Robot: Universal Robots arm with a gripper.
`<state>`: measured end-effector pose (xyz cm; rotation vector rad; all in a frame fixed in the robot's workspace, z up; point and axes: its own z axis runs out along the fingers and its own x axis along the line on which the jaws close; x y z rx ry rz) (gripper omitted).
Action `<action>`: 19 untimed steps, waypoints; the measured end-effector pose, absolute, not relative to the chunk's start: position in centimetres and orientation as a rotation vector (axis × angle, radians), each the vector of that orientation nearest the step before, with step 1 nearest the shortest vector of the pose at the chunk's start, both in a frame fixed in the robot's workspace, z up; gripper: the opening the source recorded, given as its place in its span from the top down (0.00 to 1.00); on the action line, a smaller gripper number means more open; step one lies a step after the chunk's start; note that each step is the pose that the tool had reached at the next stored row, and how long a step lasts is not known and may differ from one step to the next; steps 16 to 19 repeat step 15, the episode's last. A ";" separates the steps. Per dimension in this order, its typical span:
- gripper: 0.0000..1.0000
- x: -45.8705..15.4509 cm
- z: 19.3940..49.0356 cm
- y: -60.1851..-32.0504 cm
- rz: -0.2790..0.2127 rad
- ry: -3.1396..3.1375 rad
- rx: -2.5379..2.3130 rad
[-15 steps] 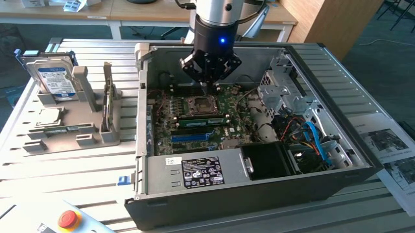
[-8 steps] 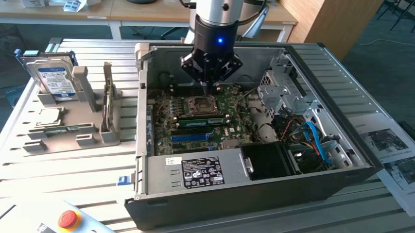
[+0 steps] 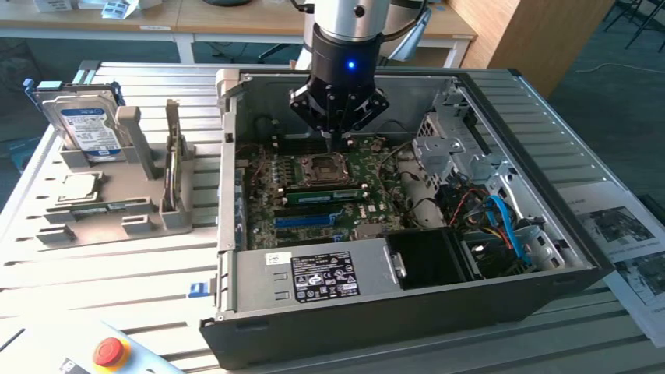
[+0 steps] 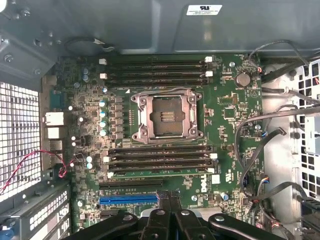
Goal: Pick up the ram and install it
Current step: 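Press down the ram until it locks into place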
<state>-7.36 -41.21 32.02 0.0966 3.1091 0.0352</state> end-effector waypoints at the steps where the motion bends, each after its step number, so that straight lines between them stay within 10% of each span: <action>1: 0.90 -7.4 32.0 -41.2 0.035 3.109 0.097; 19: 0.90 -7.4 32.0 -41.2 0.035 3.123 0.098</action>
